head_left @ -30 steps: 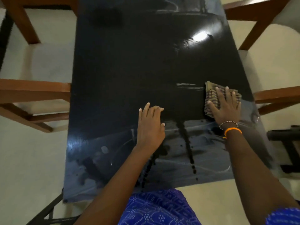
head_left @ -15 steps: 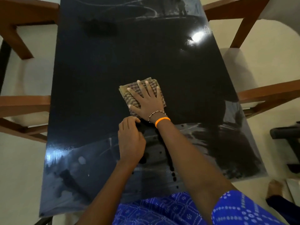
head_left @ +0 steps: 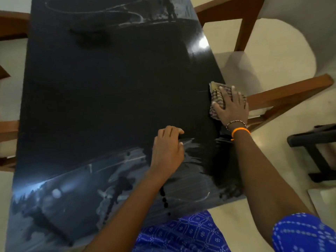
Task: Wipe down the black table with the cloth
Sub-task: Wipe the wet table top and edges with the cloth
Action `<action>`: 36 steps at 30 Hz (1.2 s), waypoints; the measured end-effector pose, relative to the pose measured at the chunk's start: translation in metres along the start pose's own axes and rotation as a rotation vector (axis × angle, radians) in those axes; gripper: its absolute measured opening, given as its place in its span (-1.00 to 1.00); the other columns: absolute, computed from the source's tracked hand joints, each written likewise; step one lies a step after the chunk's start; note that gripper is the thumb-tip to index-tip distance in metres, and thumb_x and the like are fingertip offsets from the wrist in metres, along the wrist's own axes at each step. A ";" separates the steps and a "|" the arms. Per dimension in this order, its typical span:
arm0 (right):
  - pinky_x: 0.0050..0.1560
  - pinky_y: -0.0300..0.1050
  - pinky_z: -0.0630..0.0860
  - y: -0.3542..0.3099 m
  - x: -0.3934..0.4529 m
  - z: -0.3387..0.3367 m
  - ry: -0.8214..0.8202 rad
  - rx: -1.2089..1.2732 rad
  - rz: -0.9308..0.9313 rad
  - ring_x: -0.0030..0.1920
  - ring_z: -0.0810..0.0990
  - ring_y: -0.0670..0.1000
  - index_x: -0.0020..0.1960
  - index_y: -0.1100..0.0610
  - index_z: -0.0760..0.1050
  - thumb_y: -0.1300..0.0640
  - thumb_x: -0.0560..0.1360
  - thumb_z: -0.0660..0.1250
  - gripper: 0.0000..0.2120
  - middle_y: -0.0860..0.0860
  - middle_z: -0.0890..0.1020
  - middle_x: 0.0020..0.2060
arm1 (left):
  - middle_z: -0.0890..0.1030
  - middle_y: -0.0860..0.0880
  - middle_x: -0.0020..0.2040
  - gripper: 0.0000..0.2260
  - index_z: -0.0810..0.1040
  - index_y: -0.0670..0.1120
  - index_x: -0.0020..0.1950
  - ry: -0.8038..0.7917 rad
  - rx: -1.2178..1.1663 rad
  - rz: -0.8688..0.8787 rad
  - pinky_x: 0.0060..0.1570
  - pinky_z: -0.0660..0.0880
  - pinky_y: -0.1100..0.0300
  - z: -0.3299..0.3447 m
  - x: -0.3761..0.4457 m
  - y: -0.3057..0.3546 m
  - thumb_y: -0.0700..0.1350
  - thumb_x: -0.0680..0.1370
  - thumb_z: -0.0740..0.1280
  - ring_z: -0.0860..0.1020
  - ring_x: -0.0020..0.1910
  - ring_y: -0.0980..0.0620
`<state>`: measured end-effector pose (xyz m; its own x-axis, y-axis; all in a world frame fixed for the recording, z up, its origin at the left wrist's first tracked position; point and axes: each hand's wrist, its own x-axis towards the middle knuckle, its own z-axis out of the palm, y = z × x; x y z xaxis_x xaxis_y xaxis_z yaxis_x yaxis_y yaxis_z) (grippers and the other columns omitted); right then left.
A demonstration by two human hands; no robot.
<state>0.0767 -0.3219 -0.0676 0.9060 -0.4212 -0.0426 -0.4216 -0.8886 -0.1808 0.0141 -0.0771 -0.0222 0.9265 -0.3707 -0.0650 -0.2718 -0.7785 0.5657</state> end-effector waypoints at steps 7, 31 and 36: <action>0.40 0.25 0.14 0.013 -0.099 0.002 0.010 -0.079 -0.006 0.49 0.15 0.22 0.49 -0.09 0.14 -0.27 0.48 -0.02 -0.38 0.12 0.18 0.51 | 0.43 0.01 0.22 -0.67 0.39 0.01 0.24 -0.060 0.054 0.035 0.10 0.29 0.17 0.024 0.037 0.032 -0.11 0.49 0.31 0.37 0.19 0.01; 0.27 0.11 0.36 -0.027 0.093 -0.005 -0.145 0.239 0.052 0.34 0.35 0.24 0.54 0.03 -0.11 -0.20 0.56 0.04 -0.34 0.22 0.31 0.38 | 0.45 0.04 0.19 -0.57 0.29 0.03 0.35 0.008 0.123 -0.096 0.07 0.22 0.18 0.048 0.049 0.048 -0.07 0.50 0.30 0.39 0.14 0.05; 0.34 0.06 0.27 -0.004 0.017 -0.004 -0.042 -0.018 -0.074 0.40 0.23 0.21 0.53 0.00 -0.02 -0.18 0.57 0.02 -0.40 0.24 0.19 0.45 | 0.46 0.02 0.19 -0.58 0.31 0.01 0.33 -0.001 0.121 -0.058 0.06 0.26 0.15 0.047 0.044 0.057 -0.07 0.50 0.30 0.39 0.12 0.03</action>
<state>0.0936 -0.3262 -0.0636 0.9355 -0.3462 -0.0709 -0.3533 -0.9204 -0.1673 0.0267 -0.1615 -0.0308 0.9412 -0.3238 -0.0959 -0.2473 -0.8542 0.4573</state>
